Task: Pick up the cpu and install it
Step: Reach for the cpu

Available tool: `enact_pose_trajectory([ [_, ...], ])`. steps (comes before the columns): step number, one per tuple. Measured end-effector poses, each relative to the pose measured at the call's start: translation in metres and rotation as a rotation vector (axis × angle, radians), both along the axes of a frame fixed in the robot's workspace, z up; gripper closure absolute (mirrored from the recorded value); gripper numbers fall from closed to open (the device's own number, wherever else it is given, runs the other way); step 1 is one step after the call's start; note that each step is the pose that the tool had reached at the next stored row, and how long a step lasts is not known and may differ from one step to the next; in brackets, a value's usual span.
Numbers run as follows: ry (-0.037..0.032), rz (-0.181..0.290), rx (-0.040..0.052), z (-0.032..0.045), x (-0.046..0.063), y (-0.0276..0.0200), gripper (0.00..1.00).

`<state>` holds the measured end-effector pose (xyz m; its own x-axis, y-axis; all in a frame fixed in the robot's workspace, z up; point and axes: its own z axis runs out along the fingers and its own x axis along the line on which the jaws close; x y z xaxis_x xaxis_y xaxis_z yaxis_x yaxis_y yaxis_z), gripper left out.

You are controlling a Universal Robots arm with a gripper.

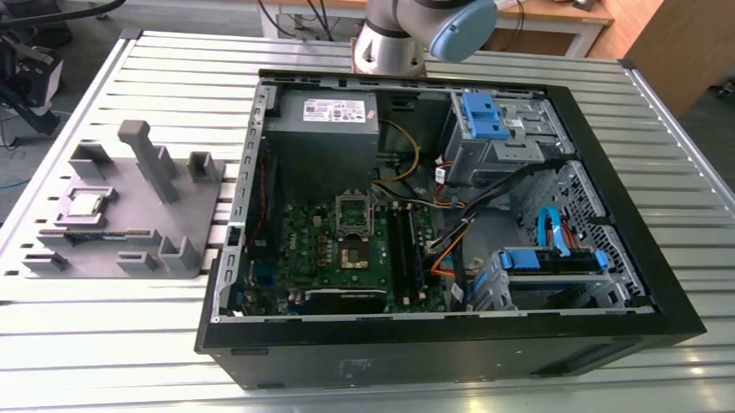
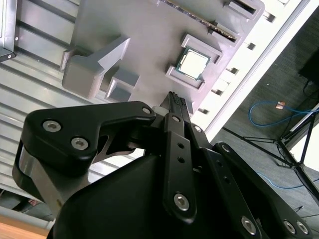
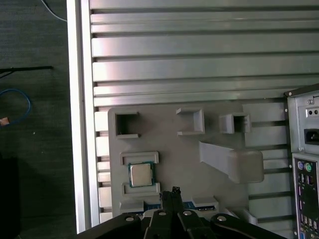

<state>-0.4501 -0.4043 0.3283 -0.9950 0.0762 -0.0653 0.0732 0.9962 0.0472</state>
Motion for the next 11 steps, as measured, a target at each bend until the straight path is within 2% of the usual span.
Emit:
enact_pose_trajectory([
  [11,-0.0004,0.000,0.0002,-0.0004,0.0000,0.0000,0.89],
])
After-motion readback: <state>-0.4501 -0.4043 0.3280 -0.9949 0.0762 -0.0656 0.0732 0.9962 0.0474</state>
